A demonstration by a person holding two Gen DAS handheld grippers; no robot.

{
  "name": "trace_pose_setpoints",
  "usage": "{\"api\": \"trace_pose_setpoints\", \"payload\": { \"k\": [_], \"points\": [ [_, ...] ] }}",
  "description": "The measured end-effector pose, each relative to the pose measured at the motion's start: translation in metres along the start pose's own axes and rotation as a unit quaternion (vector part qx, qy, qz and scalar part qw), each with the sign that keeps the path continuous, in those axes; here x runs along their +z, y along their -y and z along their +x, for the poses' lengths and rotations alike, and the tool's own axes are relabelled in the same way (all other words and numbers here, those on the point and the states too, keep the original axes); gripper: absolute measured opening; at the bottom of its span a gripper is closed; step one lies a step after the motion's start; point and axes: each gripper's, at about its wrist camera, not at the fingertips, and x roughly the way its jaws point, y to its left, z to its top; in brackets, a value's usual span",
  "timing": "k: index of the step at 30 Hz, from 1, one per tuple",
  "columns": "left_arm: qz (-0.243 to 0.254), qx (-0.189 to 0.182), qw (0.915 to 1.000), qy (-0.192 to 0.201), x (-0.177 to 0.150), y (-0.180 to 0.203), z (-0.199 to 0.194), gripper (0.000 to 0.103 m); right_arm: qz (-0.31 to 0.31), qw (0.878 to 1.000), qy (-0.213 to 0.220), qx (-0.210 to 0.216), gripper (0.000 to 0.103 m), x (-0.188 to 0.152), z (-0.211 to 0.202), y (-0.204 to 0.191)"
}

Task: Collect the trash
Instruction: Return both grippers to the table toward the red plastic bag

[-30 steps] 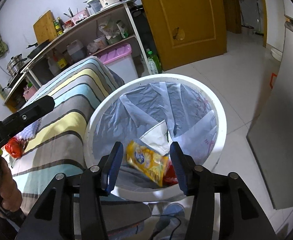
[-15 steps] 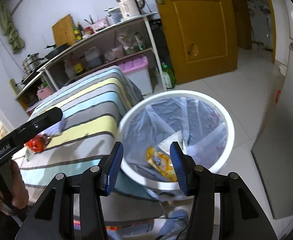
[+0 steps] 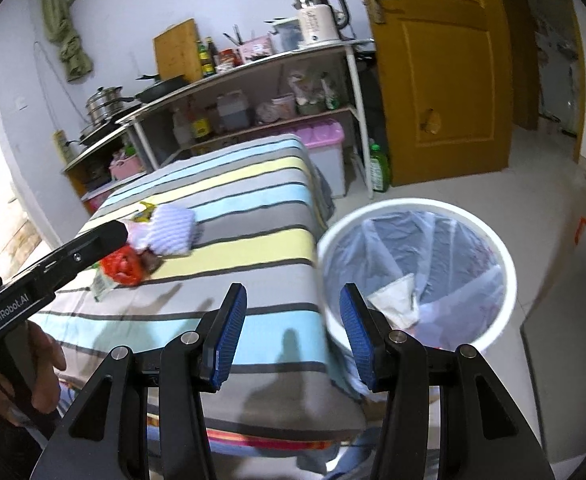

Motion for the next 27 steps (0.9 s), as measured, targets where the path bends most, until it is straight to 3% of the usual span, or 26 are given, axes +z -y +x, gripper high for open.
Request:
{"api": "trace_pose_setpoints", "payload": {
  "k": [27],
  "points": [
    [-0.036,0.138,0.9897,0.012,-0.033,-0.102,-0.060,0.045,-0.108,0.991,-0.017,0.075,0.050,0.001,0.031,-0.098]
  ]
}}
